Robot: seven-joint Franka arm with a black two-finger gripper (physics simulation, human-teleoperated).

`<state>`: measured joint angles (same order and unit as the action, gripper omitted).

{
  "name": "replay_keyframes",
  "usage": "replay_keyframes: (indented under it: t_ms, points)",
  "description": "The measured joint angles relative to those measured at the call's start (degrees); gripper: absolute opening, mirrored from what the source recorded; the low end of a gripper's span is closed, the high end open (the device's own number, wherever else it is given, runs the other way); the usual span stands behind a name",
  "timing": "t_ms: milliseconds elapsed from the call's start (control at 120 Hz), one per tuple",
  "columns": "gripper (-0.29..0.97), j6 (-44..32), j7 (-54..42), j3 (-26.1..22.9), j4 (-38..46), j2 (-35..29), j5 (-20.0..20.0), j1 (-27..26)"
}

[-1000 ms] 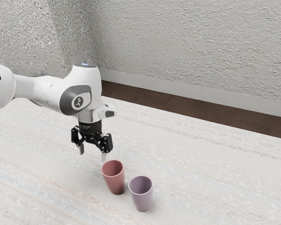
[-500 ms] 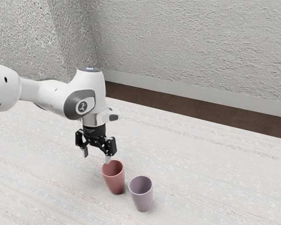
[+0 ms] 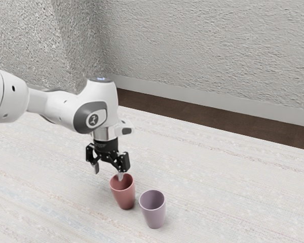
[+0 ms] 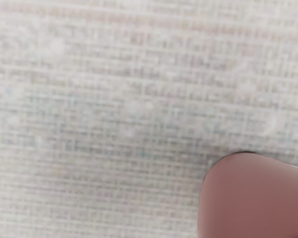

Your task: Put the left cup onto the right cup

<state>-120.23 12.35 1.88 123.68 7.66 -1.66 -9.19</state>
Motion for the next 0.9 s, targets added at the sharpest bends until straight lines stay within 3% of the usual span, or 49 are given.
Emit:
replay_keyframes:
  t_ms: [900]
  points:
    - [0.66, -2.7, 0.2, 0.0, 0.3, 2.3, -1.1, 0.1]
